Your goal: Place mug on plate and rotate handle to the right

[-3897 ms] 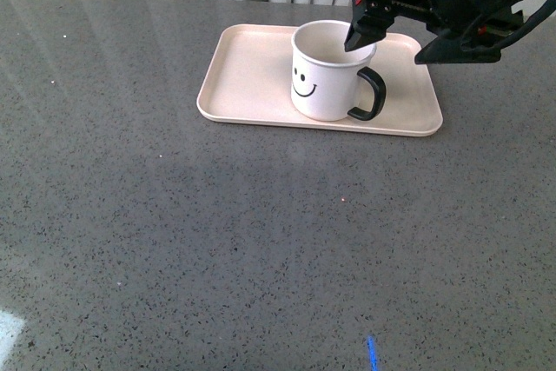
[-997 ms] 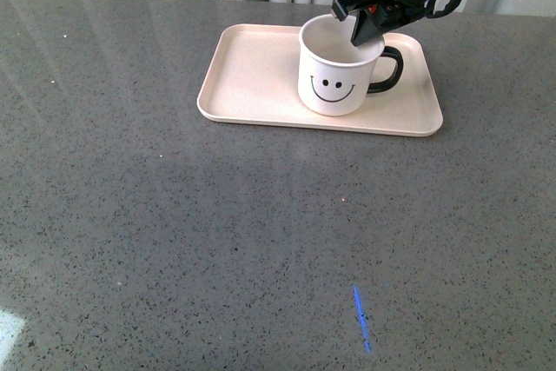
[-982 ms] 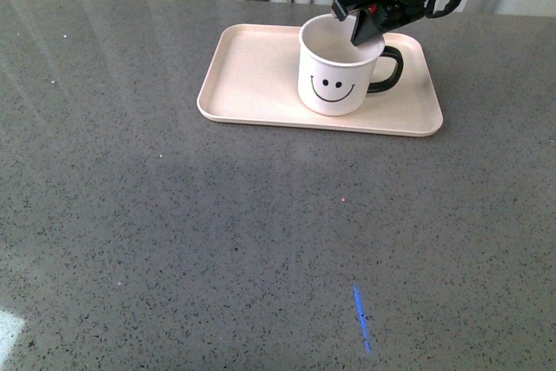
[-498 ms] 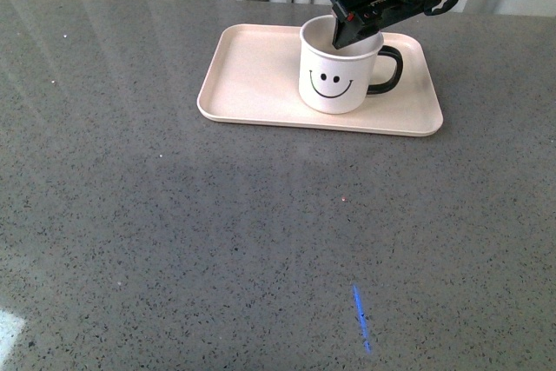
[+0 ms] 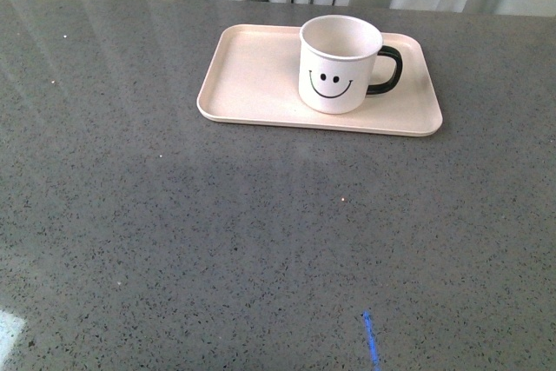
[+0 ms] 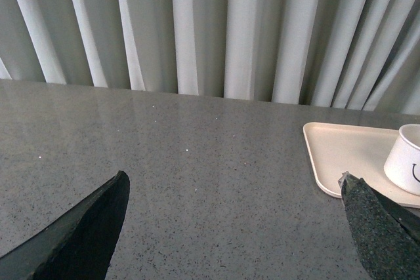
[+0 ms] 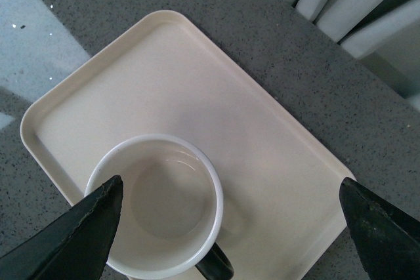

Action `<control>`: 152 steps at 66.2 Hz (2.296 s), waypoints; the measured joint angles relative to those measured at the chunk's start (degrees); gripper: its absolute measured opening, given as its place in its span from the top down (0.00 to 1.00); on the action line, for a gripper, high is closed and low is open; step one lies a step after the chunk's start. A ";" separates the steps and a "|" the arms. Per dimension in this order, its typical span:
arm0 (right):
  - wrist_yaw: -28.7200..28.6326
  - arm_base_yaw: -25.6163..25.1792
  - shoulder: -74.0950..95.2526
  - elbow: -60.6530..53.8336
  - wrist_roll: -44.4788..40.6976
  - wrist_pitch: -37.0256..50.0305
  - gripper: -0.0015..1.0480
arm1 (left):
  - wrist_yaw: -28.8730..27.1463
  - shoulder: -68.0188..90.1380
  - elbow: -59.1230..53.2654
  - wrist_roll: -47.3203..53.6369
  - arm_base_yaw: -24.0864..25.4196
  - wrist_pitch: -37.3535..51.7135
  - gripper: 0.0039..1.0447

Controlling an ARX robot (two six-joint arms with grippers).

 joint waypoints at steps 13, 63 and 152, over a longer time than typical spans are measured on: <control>21.29 0.76 -9.14 -30.99 17.27 51.12 0.36 | 0.00 0.00 0.00 0.00 0.00 0.00 0.09; 17.62 -4.00 -46.23 -89.31 24.17 86.51 0.98 | 0.00 0.00 0.00 0.02 0.00 0.00 0.09; 17.64 -4.00 -102.49 -105.07 24.17 47.69 0.98 | 0.00 0.00 0.00 0.00 0.00 0.00 0.09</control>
